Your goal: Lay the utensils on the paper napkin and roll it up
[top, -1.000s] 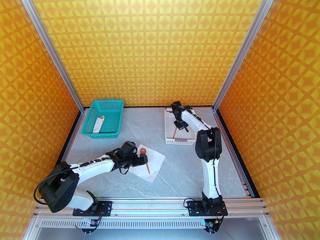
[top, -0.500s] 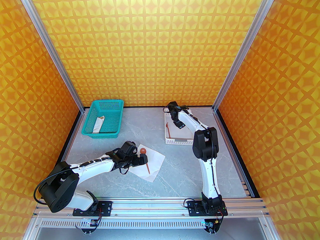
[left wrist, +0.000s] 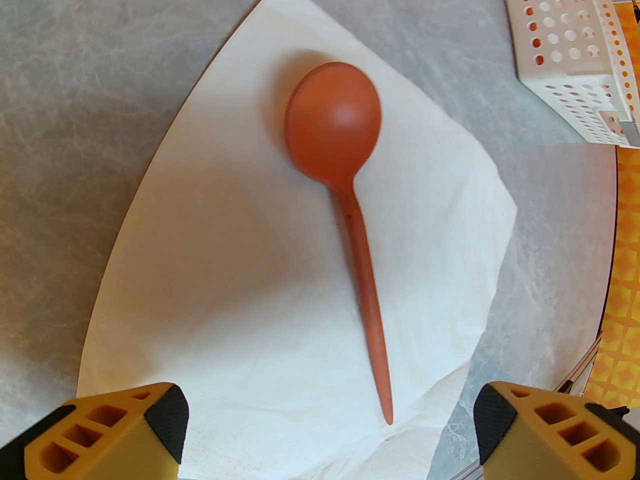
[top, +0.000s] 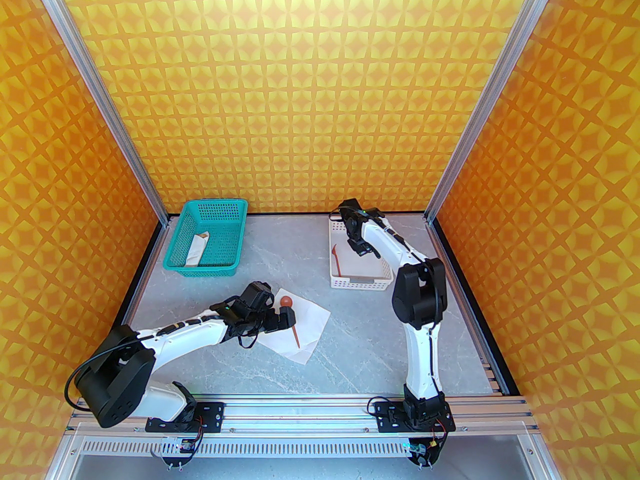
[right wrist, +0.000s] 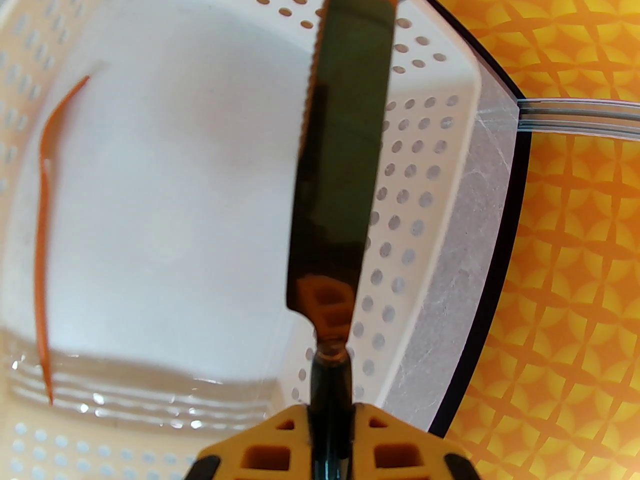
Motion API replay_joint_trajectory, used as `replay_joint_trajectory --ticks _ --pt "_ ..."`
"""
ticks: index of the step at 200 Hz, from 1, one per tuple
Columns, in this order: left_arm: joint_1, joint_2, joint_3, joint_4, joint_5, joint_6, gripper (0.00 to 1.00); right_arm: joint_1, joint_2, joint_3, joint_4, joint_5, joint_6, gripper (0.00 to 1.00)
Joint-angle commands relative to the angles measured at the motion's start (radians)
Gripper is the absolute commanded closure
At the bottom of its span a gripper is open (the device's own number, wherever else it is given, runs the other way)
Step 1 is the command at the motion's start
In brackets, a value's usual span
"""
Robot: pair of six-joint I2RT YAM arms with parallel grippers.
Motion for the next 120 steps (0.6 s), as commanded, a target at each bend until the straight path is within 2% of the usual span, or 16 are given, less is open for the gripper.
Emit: replay_joint_trajectory --ticks 1,62,120 --pt "-0.006 -0.037 0.017 0.003 -0.02 0.017 0.01 0.0 -0.083 -0.03 0.018 -0.056 0.047 0.86" --pt "-0.006 -0.155 0.001 -0.042 -0.118 0.059 0.0 0.0 -0.275 -0.177 0.059 -0.163 0.122 0.86" --pt "-0.003 -0.33 -0.047 -0.043 -0.22 0.096 0.01 0.008 -0.524 -0.385 0.121 -0.417 0.256 0.87"
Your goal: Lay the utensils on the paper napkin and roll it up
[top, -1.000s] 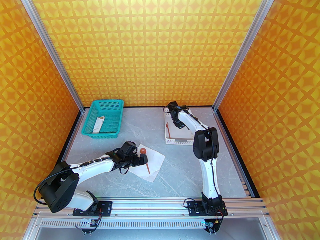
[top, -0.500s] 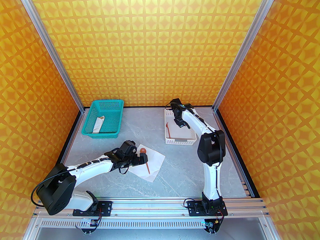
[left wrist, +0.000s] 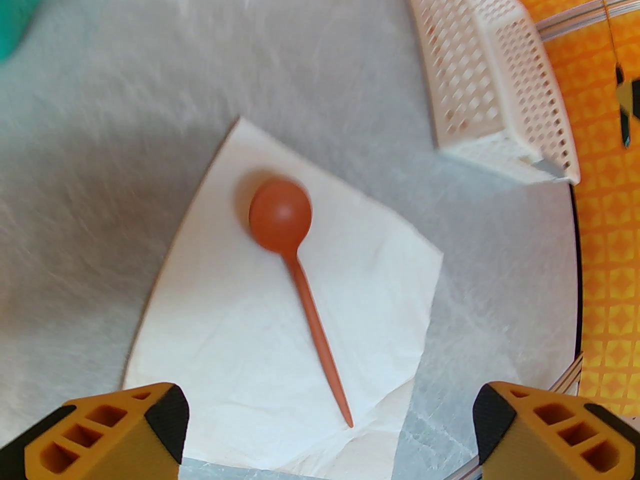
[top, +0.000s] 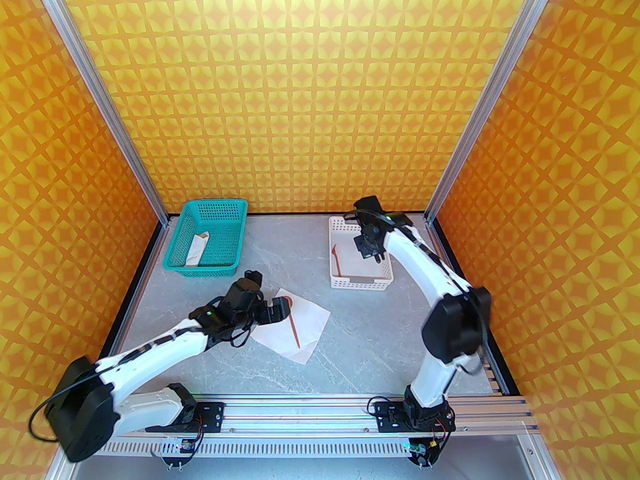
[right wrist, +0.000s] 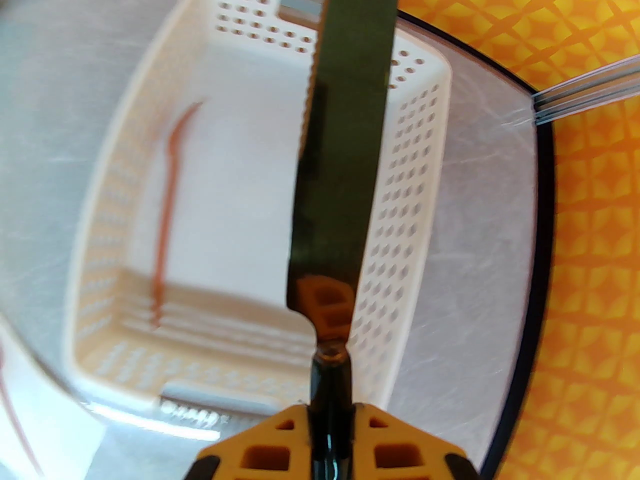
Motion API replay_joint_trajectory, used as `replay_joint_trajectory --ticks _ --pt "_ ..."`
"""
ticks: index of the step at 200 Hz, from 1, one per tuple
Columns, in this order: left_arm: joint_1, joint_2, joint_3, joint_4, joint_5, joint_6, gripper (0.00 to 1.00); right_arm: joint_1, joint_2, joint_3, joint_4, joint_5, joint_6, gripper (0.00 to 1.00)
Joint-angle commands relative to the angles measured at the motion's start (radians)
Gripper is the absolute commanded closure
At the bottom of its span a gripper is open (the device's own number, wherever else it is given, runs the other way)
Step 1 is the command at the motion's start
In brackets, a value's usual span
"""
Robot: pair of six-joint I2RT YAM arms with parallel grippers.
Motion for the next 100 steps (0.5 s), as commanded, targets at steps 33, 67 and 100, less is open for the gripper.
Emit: replay_joint_trajectory --ticks 33,67,100 --pt "0.005 -0.175 -0.074 -0.004 -0.105 0.067 0.01 0.035 -0.236 -0.19 0.075 -0.285 0.192 0.87" --pt "0.006 -0.254 -0.096 0.003 -0.154 0.099 0.01 0.098 -0.338 -0.298 0.11 -0.38 0.296 0.88" --pt "0.007 -0.343 -0.125 0.015 -0.199 0.12 0.01 0.173 -0.413 -0.407 0.159 -0.421 0.407 0.88"
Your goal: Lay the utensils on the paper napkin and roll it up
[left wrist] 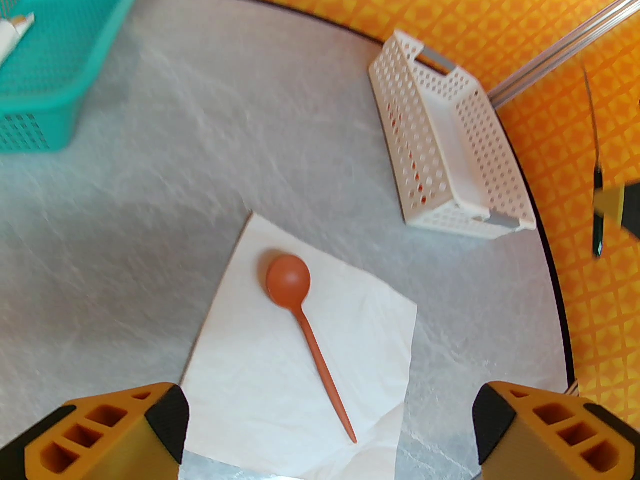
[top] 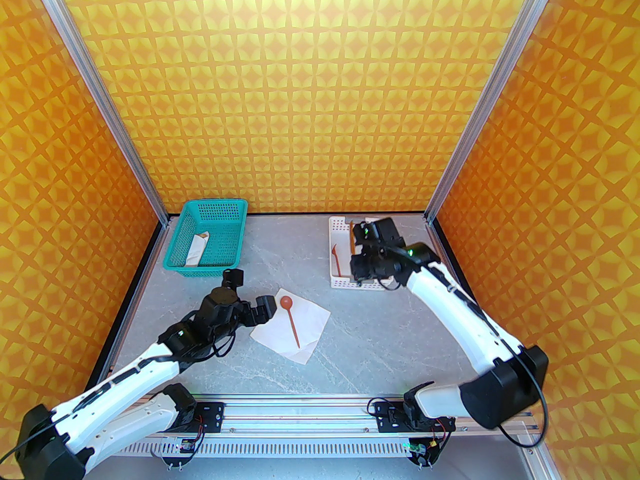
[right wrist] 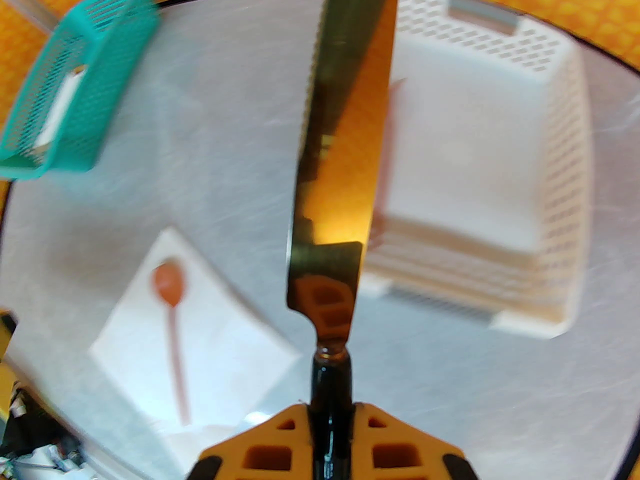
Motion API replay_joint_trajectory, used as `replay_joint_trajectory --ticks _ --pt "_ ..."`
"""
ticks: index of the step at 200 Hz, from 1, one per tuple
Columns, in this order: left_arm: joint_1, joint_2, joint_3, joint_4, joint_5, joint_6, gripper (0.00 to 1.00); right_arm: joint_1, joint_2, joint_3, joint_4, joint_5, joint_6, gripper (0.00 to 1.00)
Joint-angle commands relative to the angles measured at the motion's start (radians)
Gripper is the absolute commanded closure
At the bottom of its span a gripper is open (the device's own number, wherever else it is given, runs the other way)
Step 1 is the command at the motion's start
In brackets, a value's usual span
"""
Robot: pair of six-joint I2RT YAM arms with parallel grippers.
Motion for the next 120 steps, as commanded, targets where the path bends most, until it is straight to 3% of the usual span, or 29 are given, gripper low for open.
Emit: replay_joint_trajectory --ticks 1,58,120 --pt "0.006 -0.059 -0.03 0.011 -0.065 0.042 0.01 0.047 -0.055 -0.077 0.068 -0.078 0.131 0.88" --pt "0.017 -0.159 -0.056 -0.015 -0.088 0.061 0.01 0.221 -0.066 -0.199 0.162 -0.067 0.272 0.88" --pt "0.02 -0.189 -0.068 -0.028 -0.097 0.052 0.01 0.38 0.053 -0.22 0.228 -0.04 0.33 0.88"
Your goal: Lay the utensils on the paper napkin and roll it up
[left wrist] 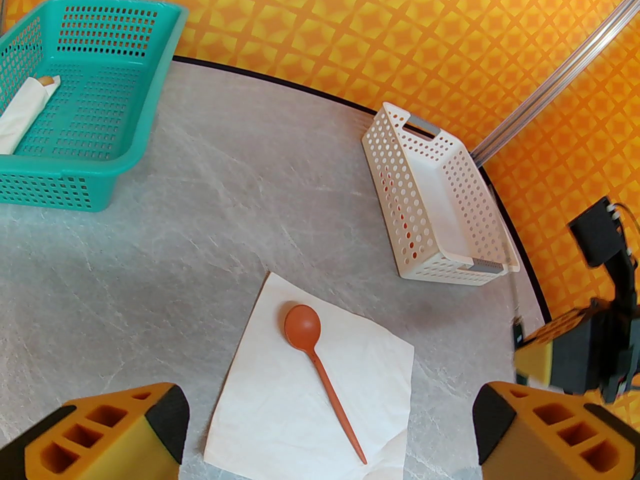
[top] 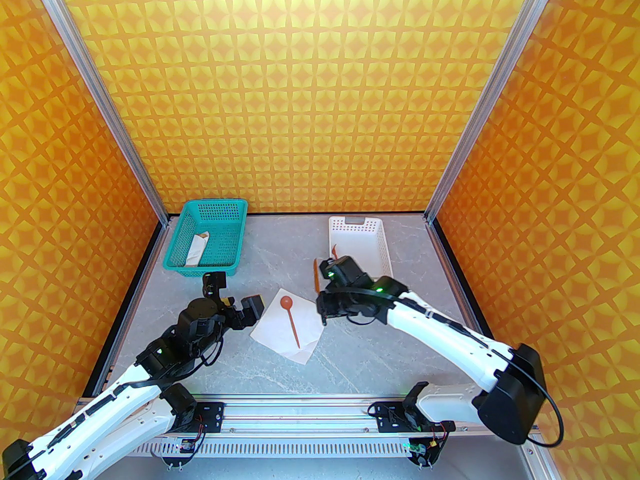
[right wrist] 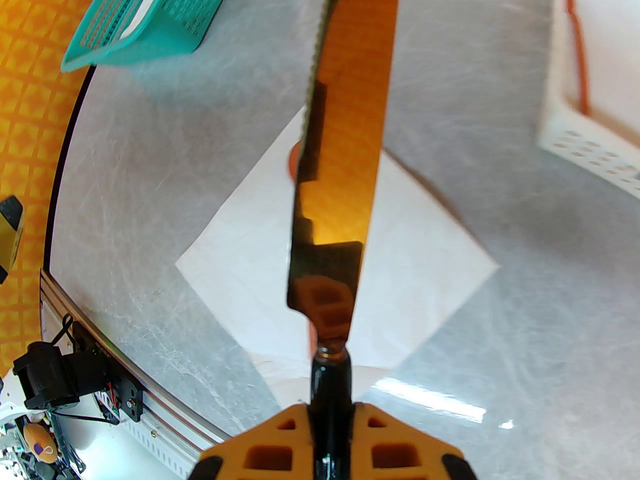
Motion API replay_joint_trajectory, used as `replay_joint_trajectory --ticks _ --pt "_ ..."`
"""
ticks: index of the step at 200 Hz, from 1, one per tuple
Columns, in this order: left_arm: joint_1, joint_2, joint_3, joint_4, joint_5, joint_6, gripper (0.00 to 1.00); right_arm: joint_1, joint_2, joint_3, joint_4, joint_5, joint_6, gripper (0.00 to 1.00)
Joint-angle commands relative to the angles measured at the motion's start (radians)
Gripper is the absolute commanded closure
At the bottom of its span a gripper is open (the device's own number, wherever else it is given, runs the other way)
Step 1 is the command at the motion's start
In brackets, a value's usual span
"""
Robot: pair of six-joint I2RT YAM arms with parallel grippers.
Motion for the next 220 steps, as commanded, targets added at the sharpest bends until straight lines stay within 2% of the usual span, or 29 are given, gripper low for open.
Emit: replay_joint_trajectory --ticks 1,69,220 --pt "0.008 -0.011 -0.017 -0.024 -0.025 0.011 0.01 0.044 0.053 -0.009 0.056 0.018 0.041 0.88" --pt "0.016 -0.011 -0.017 -0.036 -0.028 0.011 0.01 0.1 0.182 -0.006 0.098 0.025 0.035 0.88" --pt "0.017 0.004 -0.003 -0.039 -0.028 0.009 0.01 0.124 0.363 0.019 0.119 0.07 -0.032 0.87"
